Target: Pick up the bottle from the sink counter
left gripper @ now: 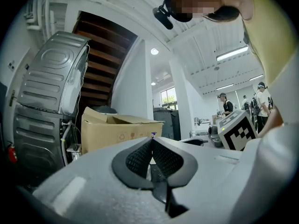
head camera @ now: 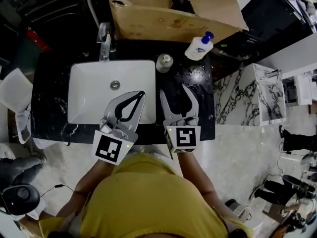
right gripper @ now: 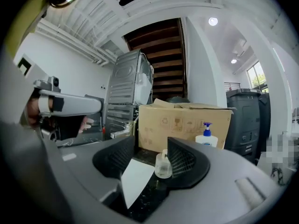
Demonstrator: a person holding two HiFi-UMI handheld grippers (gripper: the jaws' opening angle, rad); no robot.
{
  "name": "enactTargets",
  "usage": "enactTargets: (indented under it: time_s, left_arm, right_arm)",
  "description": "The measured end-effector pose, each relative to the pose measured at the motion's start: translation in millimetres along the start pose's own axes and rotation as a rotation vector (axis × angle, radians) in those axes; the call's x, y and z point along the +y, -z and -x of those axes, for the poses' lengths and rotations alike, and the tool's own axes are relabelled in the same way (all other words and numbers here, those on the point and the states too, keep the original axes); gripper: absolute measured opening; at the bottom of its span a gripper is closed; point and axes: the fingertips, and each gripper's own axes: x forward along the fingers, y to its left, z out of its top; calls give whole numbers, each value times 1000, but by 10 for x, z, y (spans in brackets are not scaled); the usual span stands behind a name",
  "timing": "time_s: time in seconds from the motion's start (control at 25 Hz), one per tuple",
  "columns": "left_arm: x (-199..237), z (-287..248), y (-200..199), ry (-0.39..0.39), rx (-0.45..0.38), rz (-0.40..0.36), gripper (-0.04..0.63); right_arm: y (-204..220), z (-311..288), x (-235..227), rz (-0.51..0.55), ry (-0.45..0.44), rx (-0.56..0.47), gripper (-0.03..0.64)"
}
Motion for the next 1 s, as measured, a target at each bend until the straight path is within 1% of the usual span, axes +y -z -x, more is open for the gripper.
enactTargets:
  time_s: [0.2,0.32,0.6,0.72,0.88,1.0]
  left_arm:
    - [114,-117,72,19,26,1,6]
    - [144,-189,147,32,43,17,6]
    - [284,-427,325,39,68,35,6]
    - [318,-539,444,49,96,39,6]
    - [377,-686,615,52,133,52,6]
    - [414,-789,747,51,159,62,6]
  right_arm:
    - [123,-238,-76,-2,12,29,229]
    - [252,-372,-134,-3,28,52,235]
    - [606,-728,-250,8,31,135,253]
    - [744,-876,-271,17,22,167,261]
    - [961,-1059,-308,-5,11,219,279]
    - [1074,-1176,-377,-18,20,249,290]
